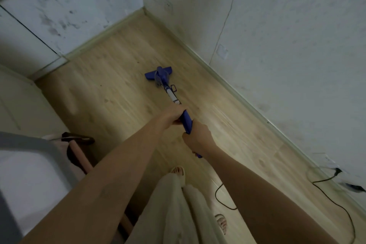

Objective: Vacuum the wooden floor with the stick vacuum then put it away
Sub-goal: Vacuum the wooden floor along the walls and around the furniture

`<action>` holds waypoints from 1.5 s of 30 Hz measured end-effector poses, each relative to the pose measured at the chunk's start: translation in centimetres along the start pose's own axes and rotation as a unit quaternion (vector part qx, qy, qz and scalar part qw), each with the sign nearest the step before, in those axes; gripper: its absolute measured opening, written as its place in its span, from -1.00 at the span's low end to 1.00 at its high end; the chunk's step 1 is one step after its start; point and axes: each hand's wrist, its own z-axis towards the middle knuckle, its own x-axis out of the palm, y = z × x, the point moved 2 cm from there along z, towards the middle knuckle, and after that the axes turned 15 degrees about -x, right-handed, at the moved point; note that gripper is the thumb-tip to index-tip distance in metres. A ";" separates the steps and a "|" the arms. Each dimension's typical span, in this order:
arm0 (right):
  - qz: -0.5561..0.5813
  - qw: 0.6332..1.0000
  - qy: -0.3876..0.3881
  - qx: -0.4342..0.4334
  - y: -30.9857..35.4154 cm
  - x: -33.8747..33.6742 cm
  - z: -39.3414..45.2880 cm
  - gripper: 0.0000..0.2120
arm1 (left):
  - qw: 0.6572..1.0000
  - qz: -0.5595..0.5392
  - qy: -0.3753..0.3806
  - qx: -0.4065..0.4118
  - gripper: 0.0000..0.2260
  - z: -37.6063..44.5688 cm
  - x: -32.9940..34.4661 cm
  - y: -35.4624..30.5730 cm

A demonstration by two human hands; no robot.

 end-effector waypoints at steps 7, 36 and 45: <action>-0.066 0.997 -0.028 -0.007 -2.1 -2.0 -0.3 -0.71 | 1.000 -0.002 0.021 -0.007 -0.77 0.1 2.4 -1.0; -0.085 0.996 -0.008 0.023 -14.2 -8.1 -31.6 -0.85 | 0.994 0.017 0.109 0.015 -0.81 -17.1 24.0 17.5; 0.150 0.986 -0.036 0.060 -12.1 -2.3 -30.6 -0.87 | 0.987 0.128 0.092 -0.009 -0.80 -16.7 19.2 18.0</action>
